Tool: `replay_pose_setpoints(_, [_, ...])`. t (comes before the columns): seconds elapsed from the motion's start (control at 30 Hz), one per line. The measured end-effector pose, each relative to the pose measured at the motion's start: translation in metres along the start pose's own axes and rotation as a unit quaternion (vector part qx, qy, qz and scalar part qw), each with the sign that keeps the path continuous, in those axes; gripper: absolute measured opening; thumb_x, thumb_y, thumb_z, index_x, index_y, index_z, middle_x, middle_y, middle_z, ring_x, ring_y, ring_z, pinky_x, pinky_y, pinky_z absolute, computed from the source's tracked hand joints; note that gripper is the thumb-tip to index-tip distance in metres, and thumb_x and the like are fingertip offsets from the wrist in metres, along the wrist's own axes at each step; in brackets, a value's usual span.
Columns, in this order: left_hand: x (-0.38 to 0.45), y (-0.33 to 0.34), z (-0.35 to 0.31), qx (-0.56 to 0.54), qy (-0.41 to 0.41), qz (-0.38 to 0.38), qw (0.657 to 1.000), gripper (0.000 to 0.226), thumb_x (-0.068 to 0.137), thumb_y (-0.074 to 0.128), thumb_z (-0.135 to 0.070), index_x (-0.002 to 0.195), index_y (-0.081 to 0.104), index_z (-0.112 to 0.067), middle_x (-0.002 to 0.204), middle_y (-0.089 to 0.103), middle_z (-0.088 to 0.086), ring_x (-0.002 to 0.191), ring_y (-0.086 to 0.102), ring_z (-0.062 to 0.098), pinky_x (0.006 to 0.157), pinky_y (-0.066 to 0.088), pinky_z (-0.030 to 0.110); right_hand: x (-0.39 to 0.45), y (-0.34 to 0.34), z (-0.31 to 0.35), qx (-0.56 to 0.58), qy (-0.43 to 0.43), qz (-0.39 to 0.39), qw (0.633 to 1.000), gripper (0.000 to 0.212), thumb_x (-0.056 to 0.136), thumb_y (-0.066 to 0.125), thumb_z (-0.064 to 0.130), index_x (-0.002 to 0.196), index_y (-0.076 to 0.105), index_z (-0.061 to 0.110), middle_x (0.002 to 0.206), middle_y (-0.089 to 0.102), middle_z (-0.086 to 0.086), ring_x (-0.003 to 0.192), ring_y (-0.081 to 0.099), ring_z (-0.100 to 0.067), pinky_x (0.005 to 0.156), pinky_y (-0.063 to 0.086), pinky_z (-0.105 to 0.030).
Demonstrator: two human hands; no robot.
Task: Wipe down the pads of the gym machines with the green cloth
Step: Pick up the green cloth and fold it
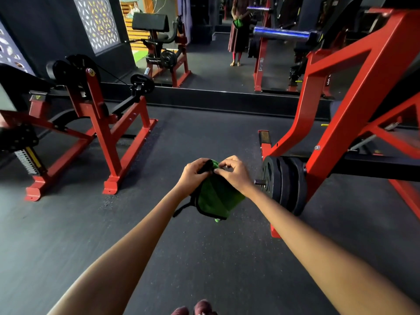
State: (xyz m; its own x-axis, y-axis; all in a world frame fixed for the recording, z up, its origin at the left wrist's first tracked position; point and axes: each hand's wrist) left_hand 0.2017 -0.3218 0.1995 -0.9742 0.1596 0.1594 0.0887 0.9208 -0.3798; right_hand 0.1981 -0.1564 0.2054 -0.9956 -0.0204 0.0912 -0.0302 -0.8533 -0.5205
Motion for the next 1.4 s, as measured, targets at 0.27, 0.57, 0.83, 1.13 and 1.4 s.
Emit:
replay_pose_setpoints(0.27, [0.001, -0.032, 0.004, -0.144, -0.064, -0.073, 0.985, 0.020, 0.089, 0.060, 0.001, 0.107, 0.057, -0.009, 0.095, 0.064, 0.001, 0.083, 0.060, 0.007, 0.081, 0.051, 0.021, -0.006, -0.027, -0.056, -0.191, 0.061, 0.145, 0.969, 0.035, 0.071, 0.077, 0.039, 0.101, 0.069, 0.022, 0.108, 0.065, -0.003, 0.106, 0.059, -0.026, 0.090, 0.046, -0.043])
replay_pose_setpoints(0.57, [-0.020, -0.049, 0.046, -0.074, -0.169, -0.126, 0.975, 0.019, 0.088, 0.058, 0.005, 0.096, 0.053, -0.011, 0.089, 0.059, 0.004, 0.088, 0.055, 0.020, 0.071, 0.046, 0.022, 0.009, -0.037, -0.007, -0.178, -0.083, 0.084, 0.977, 0.041, 0.067, 0.085, 0.019, 0.099, 0.071, -0.002, 0.099, 0.069, -0.011, 0.092, 0.061, -0.021, 0.075, 0.039, -0.024])
replay_pose_setpoints(0.83, [-0.002, -0.027, -0.021, 0.224, 0.028, 0.109, 0.968, 0.057, 0.079, 0.076, -0.024, 0.128, 0.051, -0.008, 0.122, 0.059, 0.008, 0.116, 0.052, 0.022, 0.093, 0.037, 0.029, 0.007, -0.011, 0.039, -0.118, -0.175, 0.114, 0.971, 0.036, 0.063, 0.065, -0.009, 0.095, 0.065, 0.007, 0.083, 0.066, -0.007, 0.077, 0.058, -0.019, 0.063, 0.039, -0.020])
replay_pose_setpoints(1.13, [-0.008, -0.004, -0.020, 0.082, 0.052, -0.048, 0.994, 0.030, 0.087, 0.068, -0.015, 0.112, 0.057, -0.003, 0.088, 0.062, 0.006, 0.079, 0.056, 0.017, 0.070, 0.041, 0.024, -0.004, -0.014, 0.001, 0.152, 0.114, -0.052, 0.980, 0.026, 0.083, 0.067, 0.006, 0.106, 0.057, 0.009, 0.098, 0.057, -0.006, 0.088, 0.053, -0.016, 0.070, 0.043, -0.021])
replay_pose_setpoints(1.4, [-0.017, 0.001, -0.008, 0.140, 0.071, 0.017, 0.988, 0.025, 0.087, 0.068, -0.029, 0.103, 0.057, -0.014, 0.083, 0.057, -0.009, 0.080, 0.057, 0.015, 0.072, 0.046, 0.032, -0.008, 0.007, -0.032, 0.001, 0.165, -0.069, 0.984, 0.025, 0.080, 0.071, 0.020, 0.087, 0.066, -0.004, 0.077, 0.057, -0.011, 0.074, 0.054, -0.019, 0.069, 0.050, -0.037])
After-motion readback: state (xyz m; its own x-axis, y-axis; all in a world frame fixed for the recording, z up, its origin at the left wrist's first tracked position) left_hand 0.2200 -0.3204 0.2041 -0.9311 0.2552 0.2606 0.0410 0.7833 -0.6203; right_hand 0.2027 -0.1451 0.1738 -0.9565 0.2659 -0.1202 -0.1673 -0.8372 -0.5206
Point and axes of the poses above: each hand's wrist, its own x-axis towards the middle knuckle, its own y-axis out of the palm, z = x × y
